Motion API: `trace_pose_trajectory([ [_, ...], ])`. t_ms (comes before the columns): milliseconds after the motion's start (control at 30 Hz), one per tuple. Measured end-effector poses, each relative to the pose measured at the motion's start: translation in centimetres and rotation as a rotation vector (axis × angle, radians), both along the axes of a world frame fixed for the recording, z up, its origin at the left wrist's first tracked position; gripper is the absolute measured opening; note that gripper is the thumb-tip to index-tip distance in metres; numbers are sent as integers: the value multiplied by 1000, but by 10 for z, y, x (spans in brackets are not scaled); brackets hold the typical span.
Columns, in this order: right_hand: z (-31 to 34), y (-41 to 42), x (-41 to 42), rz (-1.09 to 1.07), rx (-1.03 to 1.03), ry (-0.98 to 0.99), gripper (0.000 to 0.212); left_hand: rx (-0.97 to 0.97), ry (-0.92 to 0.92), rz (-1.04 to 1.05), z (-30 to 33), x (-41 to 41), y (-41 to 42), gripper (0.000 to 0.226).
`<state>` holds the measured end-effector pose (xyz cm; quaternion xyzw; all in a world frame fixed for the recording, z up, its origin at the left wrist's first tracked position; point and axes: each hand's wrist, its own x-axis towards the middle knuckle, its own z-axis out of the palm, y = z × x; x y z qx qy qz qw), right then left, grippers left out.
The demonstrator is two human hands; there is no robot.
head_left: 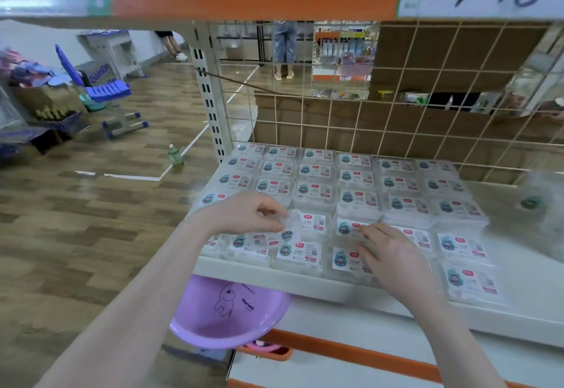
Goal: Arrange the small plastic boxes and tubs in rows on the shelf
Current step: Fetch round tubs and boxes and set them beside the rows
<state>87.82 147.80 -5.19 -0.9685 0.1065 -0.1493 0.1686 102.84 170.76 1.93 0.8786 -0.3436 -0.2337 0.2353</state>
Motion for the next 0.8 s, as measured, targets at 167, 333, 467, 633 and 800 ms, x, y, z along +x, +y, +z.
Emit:
trace_pose_trajectory([
  [167, -1, -1, 0, 8, -8, -26, 27, -80, -76, 65, 0, 3, -4, 32],
  [333, -1, 0, 0, 9, -11, -27, 29, 44, -307, 3, -12, -4, -8, 58],
  [467, -1, -2, 0, 8, -13, -36, 27, 132, -327, -36, -21, -12, -6, 78],
  [633, -3, -3, 1, 20, -27, -56, 26, 178, -320, -24, -30, -20, -10, 75],
  [800, -6, -5, 2, 29, -35, -66, 25, 170, -274, -132, -13, -12, -1, 84],
])
